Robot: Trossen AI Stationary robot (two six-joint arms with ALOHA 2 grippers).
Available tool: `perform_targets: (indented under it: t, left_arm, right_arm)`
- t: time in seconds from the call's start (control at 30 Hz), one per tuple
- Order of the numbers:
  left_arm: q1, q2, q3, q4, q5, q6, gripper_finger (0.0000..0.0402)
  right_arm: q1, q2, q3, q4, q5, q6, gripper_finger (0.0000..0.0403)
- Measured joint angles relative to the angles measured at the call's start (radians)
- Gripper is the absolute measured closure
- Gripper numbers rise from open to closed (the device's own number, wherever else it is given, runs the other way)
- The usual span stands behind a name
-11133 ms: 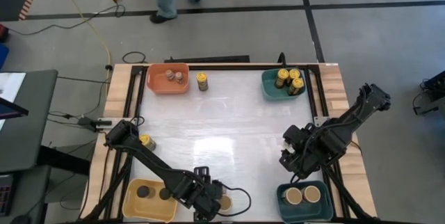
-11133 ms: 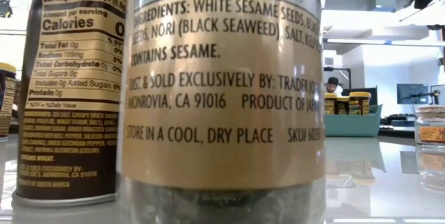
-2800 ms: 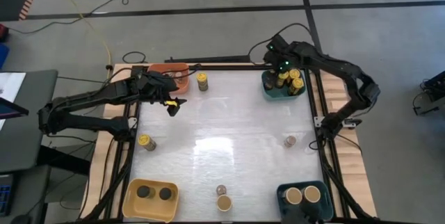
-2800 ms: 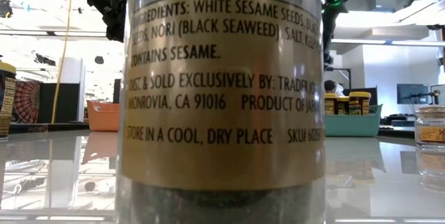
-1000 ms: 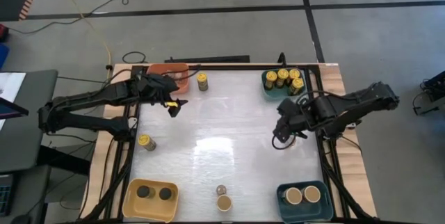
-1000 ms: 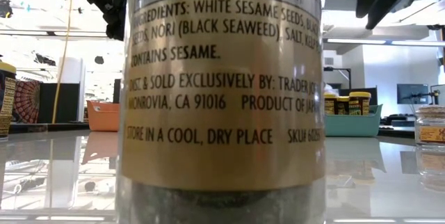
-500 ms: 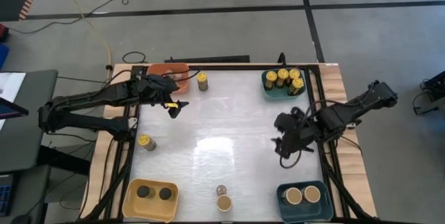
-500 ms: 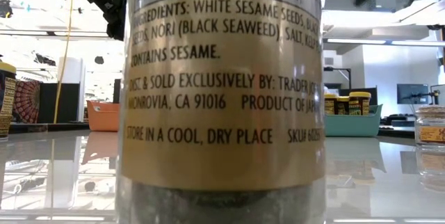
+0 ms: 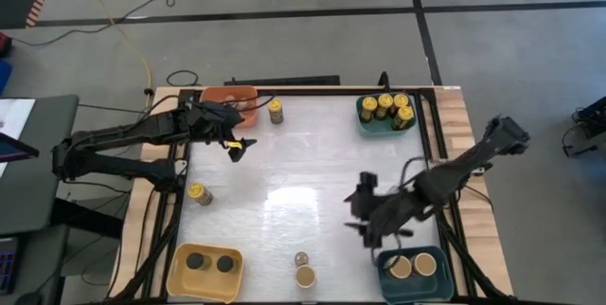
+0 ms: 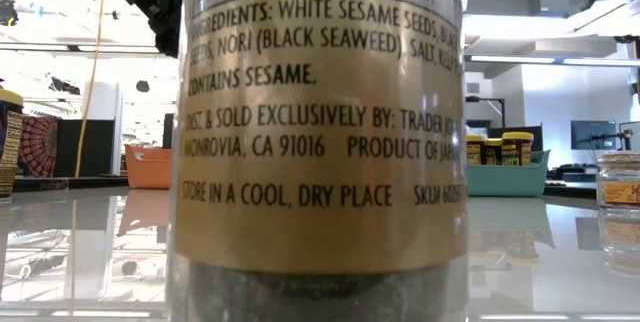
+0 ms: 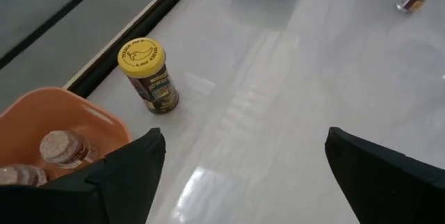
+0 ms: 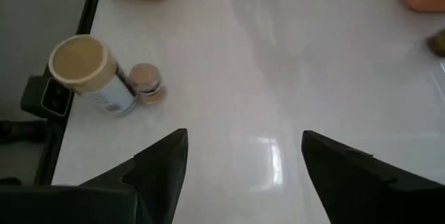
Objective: Sort spices by type
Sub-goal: Put the gold seasoning bottle into the bottom teal dark blue bin
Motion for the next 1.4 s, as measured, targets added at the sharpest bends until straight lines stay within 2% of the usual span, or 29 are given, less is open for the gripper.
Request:
perform_targets:
  t: [0.17,0.23,0.5,0.67,0.77,0.93,1.23,1.4]
  left_arm:
    - [0.000,0.000,0.000,-0.018,0.000,0.010,0.0023]
    - [0.000,0.000,0.000,-0.036,0.000,0.022,0.0023]
    - [0.000,0.000,-0.001,-0.136,0.001,0.028,0.0023]
    - [0.000,0.000,-0.001,-0.152,0.004,0.046,0.0023]
    - [0.000,0.000,-0.001,-0.152,0.006,0.064,0.0023]
    - [0.000,0.000,-0.001,-0.151,0.006,0.086,0.0023]
    - [0.000,0.000,-0.001,-0.150,0.005,0.096,0.0023]
    - [0.000,0.000,-0.001,-0.150,0.004,0.105,0.0023]
  right_arm:
    - [0.037,0.146,0.006,0.265,-0.001,0.065,0.0093]
    - [0.053,0.212,0.044,0.319,-0.001,0.080,0.0093]
    - [0.083,0.493,0.324,0.299,0.000,0.102,0.0093]
    - [0.088,0.609,0.479,0.194,-0.018,0.125,0.0093]
    - [0.091,0.649,0.537,0.121,-0.021,0.155,0.0093]
    - [0.094,0.651,0.549,0.097,-0.025,0.272,0.0093]
    - [0.092,0.643,0.549,0.096,-0.027,0.234,0.0092]
    - [0.087,0.643,0.549,0.089,-0.028,0.233,0.0076]
